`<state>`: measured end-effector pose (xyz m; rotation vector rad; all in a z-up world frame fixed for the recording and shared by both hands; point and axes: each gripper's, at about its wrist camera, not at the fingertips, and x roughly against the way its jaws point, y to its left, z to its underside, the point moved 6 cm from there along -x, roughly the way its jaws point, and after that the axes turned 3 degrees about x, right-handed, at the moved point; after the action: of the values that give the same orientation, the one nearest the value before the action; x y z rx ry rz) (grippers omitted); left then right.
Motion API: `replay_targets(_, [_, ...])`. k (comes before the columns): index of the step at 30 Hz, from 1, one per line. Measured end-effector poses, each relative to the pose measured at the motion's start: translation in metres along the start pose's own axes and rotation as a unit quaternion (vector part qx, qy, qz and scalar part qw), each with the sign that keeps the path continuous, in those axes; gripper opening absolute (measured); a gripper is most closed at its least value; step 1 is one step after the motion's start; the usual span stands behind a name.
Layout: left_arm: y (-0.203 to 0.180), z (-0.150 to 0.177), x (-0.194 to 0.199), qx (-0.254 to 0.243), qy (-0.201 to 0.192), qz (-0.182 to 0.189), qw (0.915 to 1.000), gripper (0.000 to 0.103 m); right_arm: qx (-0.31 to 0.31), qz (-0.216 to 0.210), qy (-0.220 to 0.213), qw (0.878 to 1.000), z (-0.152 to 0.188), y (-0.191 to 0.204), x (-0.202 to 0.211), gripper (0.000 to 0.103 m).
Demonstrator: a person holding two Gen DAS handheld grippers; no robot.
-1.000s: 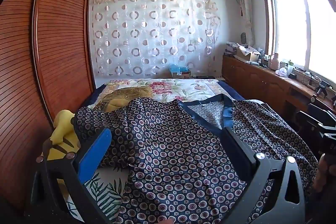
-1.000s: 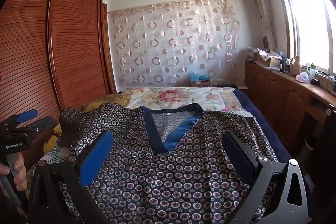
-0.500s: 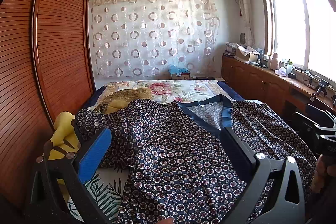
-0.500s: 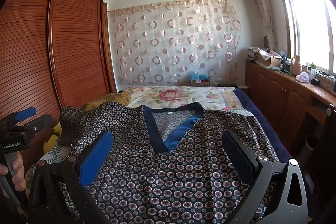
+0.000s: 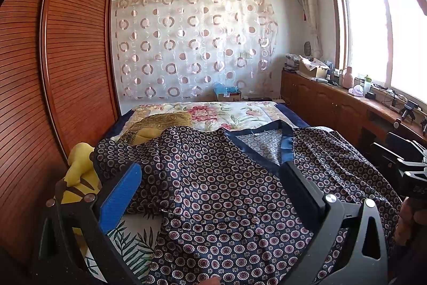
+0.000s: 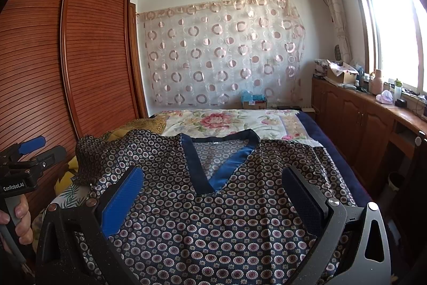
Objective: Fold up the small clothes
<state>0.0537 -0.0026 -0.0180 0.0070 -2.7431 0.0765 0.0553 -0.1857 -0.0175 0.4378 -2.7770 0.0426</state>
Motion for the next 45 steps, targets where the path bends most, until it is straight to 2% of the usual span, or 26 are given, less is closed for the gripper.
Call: replay_targets(45, [-0.0074, -0.0024, 0.0035, -0.003, -0.003, -0.001, 1.0000, 0.103, 0.000, -0.001, 0.000, 1.000, 0.0008, 0.0008, 0.0006, 0.103])
